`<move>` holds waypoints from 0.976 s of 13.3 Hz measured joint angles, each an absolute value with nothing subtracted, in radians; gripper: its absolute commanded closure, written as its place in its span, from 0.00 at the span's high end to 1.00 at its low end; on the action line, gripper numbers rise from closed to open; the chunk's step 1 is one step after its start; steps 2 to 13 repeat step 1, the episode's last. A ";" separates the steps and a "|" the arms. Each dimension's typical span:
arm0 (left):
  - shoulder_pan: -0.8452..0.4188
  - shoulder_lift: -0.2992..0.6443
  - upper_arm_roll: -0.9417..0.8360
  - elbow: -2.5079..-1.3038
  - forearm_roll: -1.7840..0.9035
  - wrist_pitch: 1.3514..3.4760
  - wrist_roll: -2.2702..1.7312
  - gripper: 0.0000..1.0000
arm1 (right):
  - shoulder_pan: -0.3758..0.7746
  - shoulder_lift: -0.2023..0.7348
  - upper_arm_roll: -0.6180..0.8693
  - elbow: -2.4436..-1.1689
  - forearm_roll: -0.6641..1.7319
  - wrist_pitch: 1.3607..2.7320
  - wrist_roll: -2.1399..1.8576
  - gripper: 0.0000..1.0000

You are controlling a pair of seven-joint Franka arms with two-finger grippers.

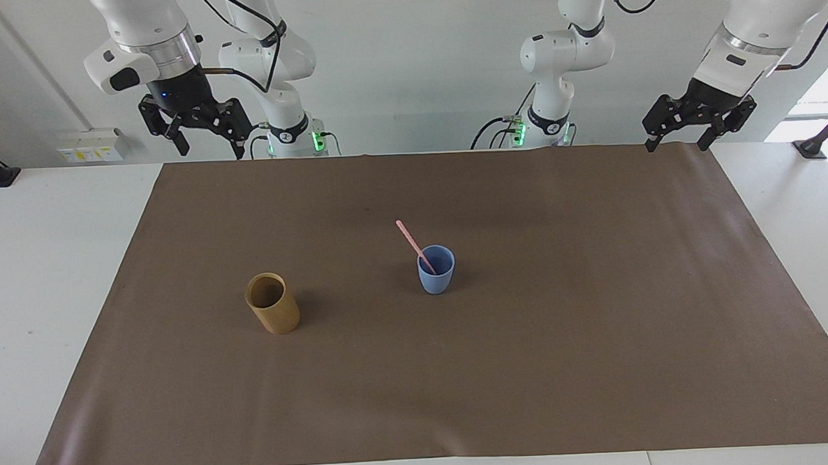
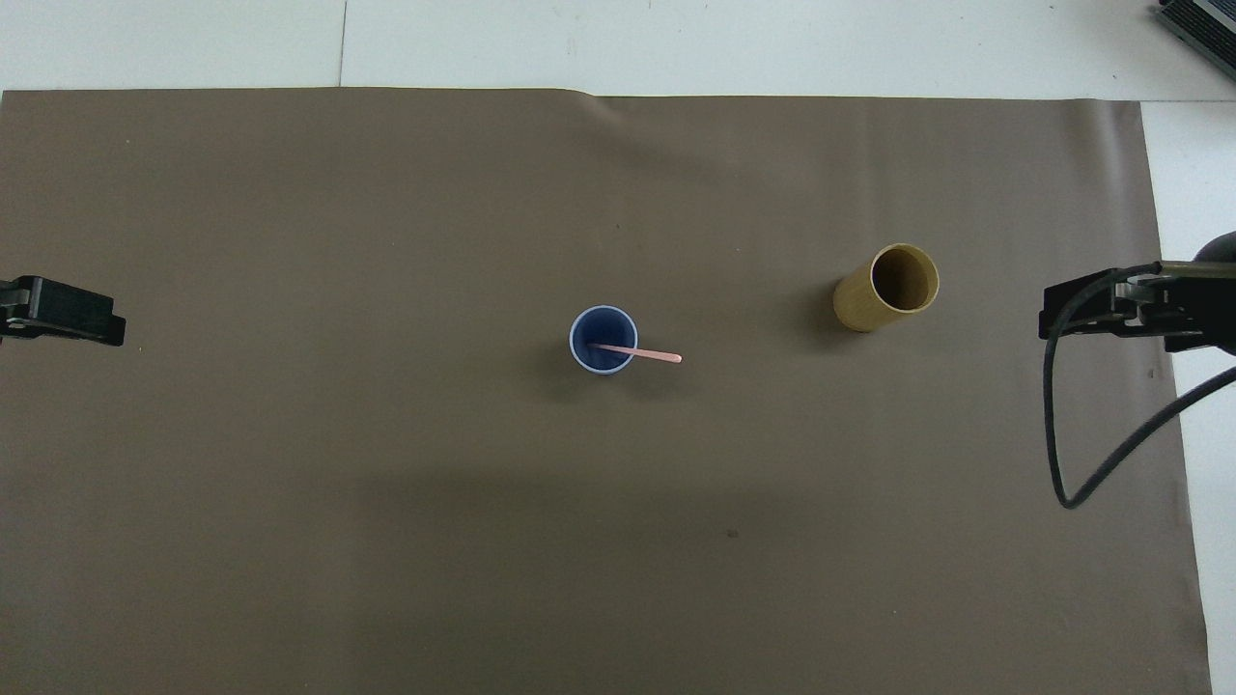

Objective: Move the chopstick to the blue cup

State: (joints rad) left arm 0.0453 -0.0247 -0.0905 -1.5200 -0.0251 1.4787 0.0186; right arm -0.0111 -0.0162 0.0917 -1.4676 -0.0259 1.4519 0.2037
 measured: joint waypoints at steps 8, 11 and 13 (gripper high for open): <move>0.045 -0.025 -0.090 -1.520 -0.025 1.479 0.019 1.00 | -0.011 -0.016 0.092 -1.468 -0.026 1.452 0.204 1.00; 0.045 -0.025 -0.090 -1.520 -0.025 1.479 0.019 1.00 | -0.011 -0.016 0.092 -1.468 -0.026 1.452 0.204 1.00; 0.045 -0.025 -0.090 -1.520 -0.025 1.479 0.019 1.00 | -0.011 -0.016 0.092 -1.468 -0.026 1.452 0.204 1.00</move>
